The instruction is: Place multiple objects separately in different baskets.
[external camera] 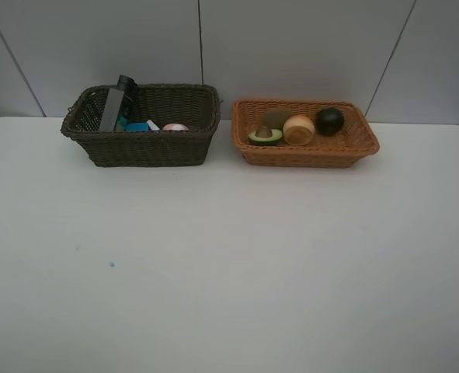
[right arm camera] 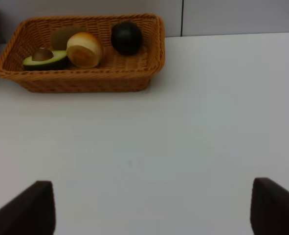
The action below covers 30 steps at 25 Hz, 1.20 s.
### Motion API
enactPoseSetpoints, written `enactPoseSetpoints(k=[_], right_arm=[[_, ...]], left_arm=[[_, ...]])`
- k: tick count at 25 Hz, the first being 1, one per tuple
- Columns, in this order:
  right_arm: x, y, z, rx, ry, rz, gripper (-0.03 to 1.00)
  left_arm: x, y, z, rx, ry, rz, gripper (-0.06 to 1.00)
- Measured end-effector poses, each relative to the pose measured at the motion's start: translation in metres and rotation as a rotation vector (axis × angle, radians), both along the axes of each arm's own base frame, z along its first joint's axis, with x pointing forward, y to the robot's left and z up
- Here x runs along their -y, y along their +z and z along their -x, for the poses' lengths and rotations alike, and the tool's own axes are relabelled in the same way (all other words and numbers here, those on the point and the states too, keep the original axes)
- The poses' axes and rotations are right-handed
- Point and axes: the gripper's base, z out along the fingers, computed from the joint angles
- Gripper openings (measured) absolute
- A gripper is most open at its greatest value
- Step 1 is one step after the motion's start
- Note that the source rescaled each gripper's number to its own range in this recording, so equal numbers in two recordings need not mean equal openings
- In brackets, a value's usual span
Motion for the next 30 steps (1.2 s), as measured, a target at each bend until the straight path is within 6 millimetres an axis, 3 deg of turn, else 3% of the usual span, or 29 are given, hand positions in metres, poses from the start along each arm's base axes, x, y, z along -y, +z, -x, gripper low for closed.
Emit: enactPoseSetpoints(k=[30], right_arm=[[0.0, 0.0, 0.0, 0.0, 0.0, 0.0, 1.0]], left_arm=[[0.0, 0.0, 0.0, 0.0, 0.0, 0.0, 1.0]])
